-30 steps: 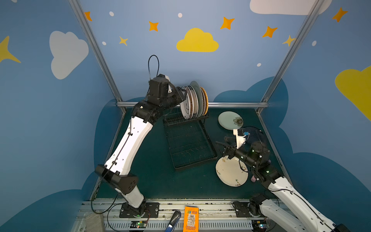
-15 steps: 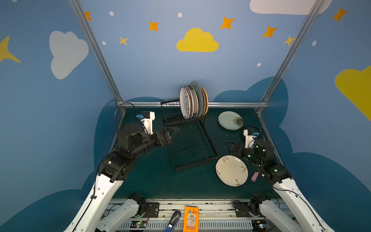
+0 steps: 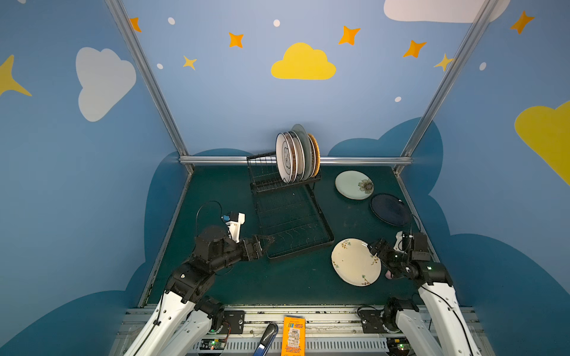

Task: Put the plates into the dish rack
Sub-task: 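Lower the right gripper onto the cream berry-pattern plate's rim, then grip the berry-pattern plate's rim with the right gripper and tilt it up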

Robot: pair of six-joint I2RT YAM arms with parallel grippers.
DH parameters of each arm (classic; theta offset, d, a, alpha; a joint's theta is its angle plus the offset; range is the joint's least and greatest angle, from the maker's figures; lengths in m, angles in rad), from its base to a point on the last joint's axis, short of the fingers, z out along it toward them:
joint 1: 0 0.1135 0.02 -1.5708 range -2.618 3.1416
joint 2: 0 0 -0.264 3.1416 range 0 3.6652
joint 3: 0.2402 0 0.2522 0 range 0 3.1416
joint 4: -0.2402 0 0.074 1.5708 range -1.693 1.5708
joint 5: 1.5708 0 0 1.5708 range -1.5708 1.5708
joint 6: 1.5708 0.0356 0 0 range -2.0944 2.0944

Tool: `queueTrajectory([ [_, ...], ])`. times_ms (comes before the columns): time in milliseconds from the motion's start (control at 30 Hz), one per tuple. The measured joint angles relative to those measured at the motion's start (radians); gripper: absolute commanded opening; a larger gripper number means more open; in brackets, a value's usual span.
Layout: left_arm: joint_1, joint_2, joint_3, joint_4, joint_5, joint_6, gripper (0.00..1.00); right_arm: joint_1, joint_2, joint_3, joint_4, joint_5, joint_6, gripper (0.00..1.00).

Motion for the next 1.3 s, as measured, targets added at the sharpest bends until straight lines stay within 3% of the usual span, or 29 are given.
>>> queueTrajectory([
  [267,0.001,-0.011,-0.024,0.012,0.024,0.002,1.00,-0.131,0.002,-0.158,0.039,-0.002,0.035,0.87],
  [467,0.027,-0.023,-0.024,0.019,0.053,0.005,1.00,-0.200,-0.008,-0.229,0.129,-0.079,0.033,0.82],
  [1100,0.085,-0.027,-0.024,0.042,0.097,0.000,1.00,-0.213,-0.011,-0.315,0.330,-0.262,0.032,0.66],
  [1300,0.099,-0.021,-0.025,0.048,0.105,-0.006,1.00,-0.214,-0.034,-0.333,0.344,-0.296,0.035,0.55],
])
